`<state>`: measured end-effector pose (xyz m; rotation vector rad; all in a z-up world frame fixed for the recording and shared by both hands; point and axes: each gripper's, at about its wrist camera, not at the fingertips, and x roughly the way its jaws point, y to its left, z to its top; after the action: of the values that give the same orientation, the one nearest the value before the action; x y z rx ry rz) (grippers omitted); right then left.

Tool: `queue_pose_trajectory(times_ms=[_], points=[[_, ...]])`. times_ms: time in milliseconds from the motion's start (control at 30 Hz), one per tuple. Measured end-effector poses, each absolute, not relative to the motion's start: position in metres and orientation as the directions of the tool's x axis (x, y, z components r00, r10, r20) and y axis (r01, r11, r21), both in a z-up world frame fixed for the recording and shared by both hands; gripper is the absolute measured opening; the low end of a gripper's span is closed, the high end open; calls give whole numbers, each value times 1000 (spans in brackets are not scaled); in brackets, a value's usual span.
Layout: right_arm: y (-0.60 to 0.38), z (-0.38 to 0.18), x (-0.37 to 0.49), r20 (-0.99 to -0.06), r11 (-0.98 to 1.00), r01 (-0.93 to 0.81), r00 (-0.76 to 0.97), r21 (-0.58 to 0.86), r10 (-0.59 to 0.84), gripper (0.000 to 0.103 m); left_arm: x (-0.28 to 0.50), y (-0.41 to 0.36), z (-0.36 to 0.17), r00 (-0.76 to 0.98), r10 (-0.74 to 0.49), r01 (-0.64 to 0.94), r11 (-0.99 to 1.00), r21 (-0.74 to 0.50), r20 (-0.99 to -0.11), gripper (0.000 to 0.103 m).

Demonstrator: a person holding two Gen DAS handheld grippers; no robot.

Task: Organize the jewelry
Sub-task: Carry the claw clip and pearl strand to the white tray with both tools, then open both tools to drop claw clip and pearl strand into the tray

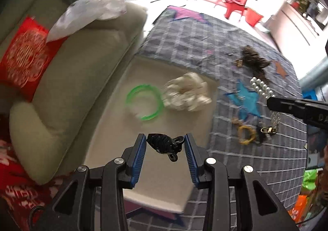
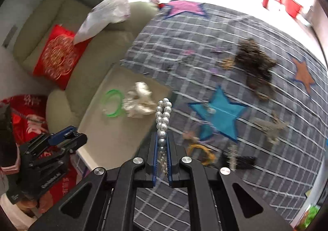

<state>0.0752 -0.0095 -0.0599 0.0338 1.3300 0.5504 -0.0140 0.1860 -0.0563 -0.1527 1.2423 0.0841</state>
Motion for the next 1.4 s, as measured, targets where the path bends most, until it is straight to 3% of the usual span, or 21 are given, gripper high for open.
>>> queue_pose_trajectory(times_ms=[533, 867, 1233, 1400], points=[[116, -127, 65, -917, 798, -475, -55, 371, 394, 8, -28, 249, -130, 219, 64, -303, 953, -5, -974, 40], [144, -178, 66, -934, 799, -488, -128, 352, 333, 8, -20, 258, -164, 168, 96, -327, 944, 37, -981, 41], [139, -194, 78, -938, 808, -477, -146, 346, 315, 8, -19, 248, -170, 153, 140, -311, 946, 87, -978, 42], [136, -194, 84, -940, 807, -481, -152, 341, 306, 13, -20, 247, -167, 151, 162, -328, 939, 105, -975, 71]])
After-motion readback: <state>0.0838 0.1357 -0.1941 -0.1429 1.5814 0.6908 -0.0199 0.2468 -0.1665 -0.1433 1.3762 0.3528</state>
